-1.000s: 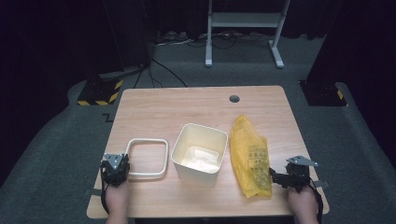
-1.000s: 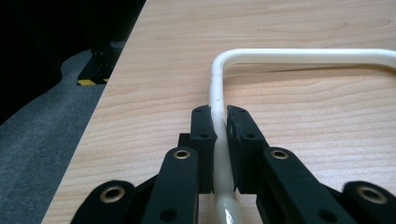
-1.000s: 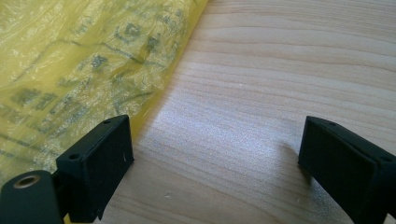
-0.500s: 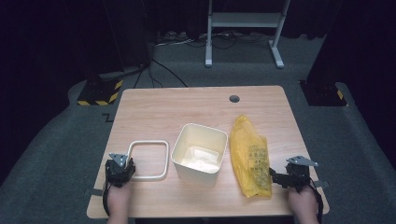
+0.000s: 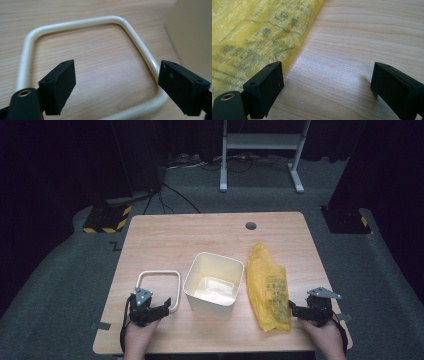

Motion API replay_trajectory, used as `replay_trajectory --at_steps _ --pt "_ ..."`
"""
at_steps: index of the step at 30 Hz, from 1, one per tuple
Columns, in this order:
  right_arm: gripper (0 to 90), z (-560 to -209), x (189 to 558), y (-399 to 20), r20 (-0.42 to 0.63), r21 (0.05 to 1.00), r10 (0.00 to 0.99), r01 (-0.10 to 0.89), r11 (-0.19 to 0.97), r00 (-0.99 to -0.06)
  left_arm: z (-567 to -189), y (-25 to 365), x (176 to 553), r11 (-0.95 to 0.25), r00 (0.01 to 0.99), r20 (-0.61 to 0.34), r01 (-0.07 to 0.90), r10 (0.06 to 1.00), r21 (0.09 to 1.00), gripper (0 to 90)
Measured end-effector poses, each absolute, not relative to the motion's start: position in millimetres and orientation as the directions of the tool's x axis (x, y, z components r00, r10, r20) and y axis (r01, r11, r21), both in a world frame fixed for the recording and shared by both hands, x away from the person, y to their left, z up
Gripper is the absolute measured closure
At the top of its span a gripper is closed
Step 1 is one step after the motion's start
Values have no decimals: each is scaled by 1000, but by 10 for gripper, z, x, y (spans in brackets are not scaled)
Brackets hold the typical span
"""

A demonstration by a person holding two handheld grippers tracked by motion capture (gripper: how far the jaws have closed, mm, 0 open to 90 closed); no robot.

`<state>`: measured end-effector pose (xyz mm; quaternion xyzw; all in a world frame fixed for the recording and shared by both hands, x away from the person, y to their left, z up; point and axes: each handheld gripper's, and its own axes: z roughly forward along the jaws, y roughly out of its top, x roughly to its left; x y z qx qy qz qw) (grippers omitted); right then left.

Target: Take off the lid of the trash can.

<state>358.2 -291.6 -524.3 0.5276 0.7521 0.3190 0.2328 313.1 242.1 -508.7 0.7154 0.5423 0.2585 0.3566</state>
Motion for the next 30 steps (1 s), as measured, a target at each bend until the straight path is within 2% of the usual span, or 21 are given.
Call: replay_trajectory --at_steps 2,5,8,10,17,21,22,30 --pt "101 -5243 3582 -2906 -11 724 945 649 232 -326 -5101 2420 3132 -186 288 13 581 957 793 124" --pt "118 -5240 3579 -2892 -16 725 951 651 225 -310 -5091 2497 3143 -143 285 -32 572 958 808 131" --pt "173 -5234 3577 -2888 -13 731 951 647 220 -309 -5104 2562 3138 -120 294 -67 573 953 811 130" --pt "246 -5201 3579 -2895 -4 723 959 662 199 -285 -5097 2596 3130 -99 288 -85 569 954 816 131" --pt "246 -4899 3694 -2737 -1 770 957 611 186 -291 -5056 2660 3121 -65 281 -113 556 953 828 142" --pt "289 -4832 3874 -2565 -9 777 955 599 193 -297 -5046 2644 3120 -83 284 -91 547 954 833 145" --pt "320 -4839 3920 -2529 -13 773 955 603 197 -296 -5045 2641 3121 -85 284 -90 548 955 832 145" --pt "376 -5028 4214 -2451 58 708 964 691 145 -261 -5047 2641 3107 -93 283 -83 555 956 827 151"
